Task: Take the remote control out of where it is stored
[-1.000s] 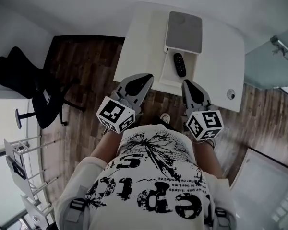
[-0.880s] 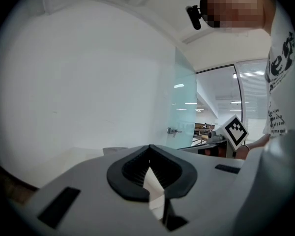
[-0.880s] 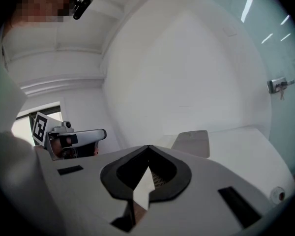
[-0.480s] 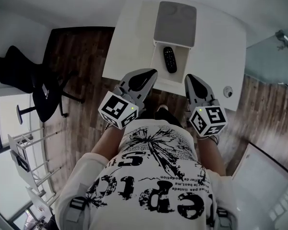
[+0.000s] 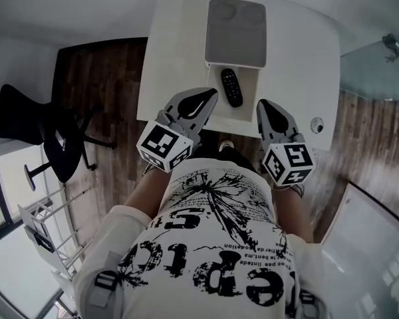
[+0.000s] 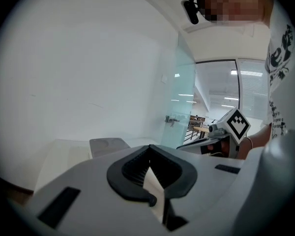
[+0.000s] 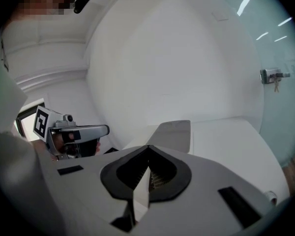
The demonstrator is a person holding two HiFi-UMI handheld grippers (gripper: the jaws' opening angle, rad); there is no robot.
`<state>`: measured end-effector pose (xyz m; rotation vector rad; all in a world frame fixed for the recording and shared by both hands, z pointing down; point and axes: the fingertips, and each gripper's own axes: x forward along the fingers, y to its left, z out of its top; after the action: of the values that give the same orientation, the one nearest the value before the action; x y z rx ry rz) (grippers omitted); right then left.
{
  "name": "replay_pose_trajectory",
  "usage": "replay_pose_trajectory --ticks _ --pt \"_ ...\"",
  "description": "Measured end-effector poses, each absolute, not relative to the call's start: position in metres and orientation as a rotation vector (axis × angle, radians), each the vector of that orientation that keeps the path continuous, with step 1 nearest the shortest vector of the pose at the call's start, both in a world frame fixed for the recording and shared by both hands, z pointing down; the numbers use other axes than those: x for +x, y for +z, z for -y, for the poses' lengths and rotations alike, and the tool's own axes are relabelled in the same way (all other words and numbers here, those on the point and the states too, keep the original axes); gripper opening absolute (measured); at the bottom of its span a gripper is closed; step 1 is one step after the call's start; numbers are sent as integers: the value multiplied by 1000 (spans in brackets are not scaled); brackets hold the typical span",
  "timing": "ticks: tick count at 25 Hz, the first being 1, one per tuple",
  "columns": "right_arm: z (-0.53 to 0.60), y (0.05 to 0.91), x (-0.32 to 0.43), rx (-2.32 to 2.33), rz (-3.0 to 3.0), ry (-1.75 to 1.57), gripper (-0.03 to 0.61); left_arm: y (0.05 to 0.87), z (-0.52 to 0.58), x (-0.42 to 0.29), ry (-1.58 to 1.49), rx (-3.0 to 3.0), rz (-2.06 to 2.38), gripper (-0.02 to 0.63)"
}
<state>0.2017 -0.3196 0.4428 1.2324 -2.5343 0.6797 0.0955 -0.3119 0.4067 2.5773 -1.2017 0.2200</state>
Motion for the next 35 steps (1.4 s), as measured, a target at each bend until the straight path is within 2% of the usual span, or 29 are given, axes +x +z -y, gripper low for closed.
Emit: replay_pose_trajectory --ticks 18,22,23,26,30,35 --pt "360 544 147 1112 2171 722 6 479 375 45 339 2503 1013 6" --pt "362 571 136 1044 2090 723 93 491 383 35 347 2480 1005 6" --pt "363 578 136 1032 2065 721 139 494 385 34 347 2476 1001 6" --pt "366 596 132 999 2004 736 213 501 394 26 332 2459 1003 6" --pt "366 610 124 956 1947 764 252 503 404 13 309 2435 1012 6" --pt "363 623 122 907 1862 743 258 487 413 6 196 2416 1010 6"
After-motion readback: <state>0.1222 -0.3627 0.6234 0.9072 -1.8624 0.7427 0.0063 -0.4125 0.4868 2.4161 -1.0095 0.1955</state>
